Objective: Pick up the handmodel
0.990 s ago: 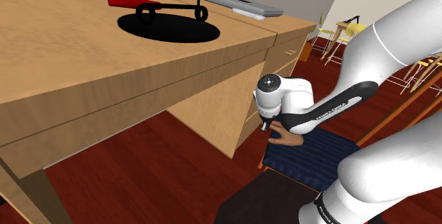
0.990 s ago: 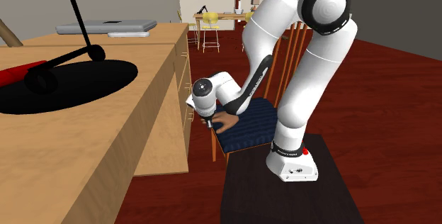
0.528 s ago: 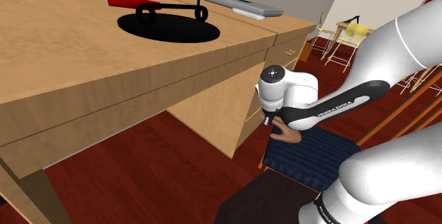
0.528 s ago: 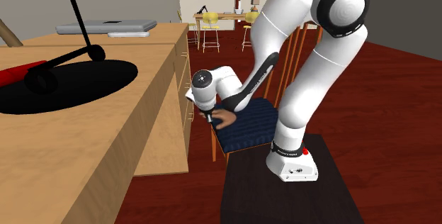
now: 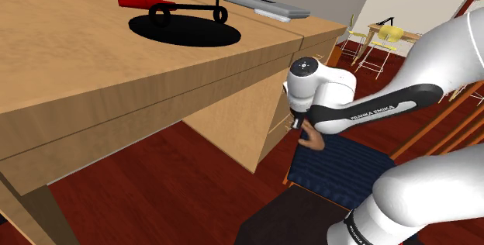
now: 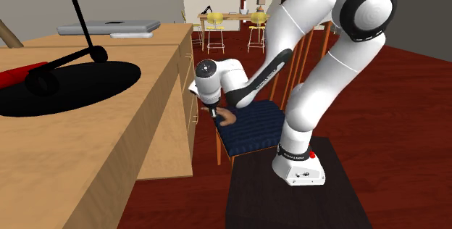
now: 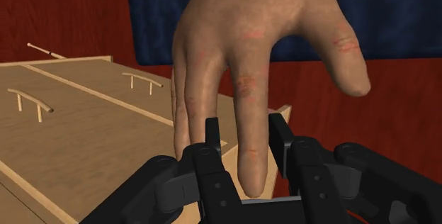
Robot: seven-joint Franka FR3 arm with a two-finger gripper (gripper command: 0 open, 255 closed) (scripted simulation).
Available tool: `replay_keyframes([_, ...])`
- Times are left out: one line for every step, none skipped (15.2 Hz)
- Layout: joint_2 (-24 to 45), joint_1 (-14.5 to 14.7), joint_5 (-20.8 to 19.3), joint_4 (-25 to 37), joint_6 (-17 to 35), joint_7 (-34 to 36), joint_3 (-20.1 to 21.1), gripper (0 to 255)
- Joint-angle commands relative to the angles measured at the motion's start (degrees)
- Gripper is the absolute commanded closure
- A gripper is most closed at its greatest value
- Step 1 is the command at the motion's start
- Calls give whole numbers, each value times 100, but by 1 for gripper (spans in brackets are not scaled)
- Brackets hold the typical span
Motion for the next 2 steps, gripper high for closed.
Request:
replay_keyframes([-108,58,110,25,-107,-118,-23,255])
replay_keyframes([-108,58,110,25,-108,-118,-23,255])
